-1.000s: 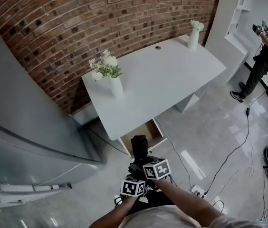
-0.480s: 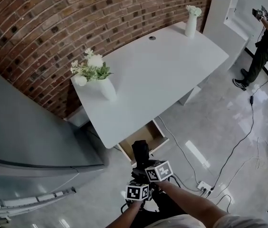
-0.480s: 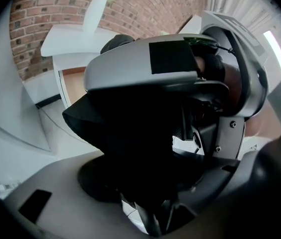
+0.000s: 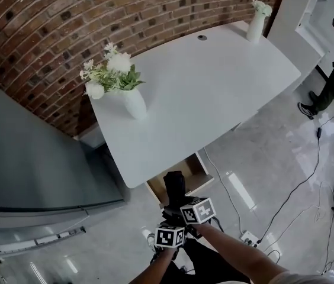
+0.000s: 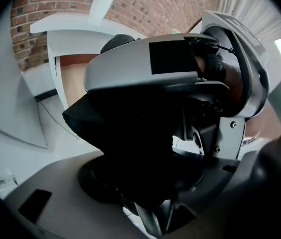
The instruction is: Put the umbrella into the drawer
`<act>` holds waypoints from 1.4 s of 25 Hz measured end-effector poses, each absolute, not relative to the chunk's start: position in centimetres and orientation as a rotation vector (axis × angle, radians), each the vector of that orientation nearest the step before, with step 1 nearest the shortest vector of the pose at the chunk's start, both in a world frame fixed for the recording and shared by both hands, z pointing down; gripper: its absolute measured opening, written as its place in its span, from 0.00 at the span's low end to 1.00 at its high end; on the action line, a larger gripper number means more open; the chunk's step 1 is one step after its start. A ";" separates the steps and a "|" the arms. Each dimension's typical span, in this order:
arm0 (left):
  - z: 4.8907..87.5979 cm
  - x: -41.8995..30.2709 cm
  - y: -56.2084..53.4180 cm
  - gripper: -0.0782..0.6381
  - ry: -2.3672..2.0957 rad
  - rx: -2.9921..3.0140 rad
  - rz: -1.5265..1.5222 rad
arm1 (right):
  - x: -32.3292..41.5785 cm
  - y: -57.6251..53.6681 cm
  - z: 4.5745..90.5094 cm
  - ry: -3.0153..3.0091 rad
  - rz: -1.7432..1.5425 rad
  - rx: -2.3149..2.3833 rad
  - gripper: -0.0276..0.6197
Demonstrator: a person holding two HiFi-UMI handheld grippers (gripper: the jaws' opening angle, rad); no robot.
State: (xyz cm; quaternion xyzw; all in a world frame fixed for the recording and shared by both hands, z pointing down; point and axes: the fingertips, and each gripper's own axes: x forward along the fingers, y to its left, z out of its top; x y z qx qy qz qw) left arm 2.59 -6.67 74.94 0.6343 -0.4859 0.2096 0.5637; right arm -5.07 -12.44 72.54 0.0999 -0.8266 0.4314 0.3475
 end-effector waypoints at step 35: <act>81.1 -0.3 -12.5 0.43 -1.302 1.373 0.219 | -7.4 -18.2 78.4 -2.156 0.997 0.295 0.56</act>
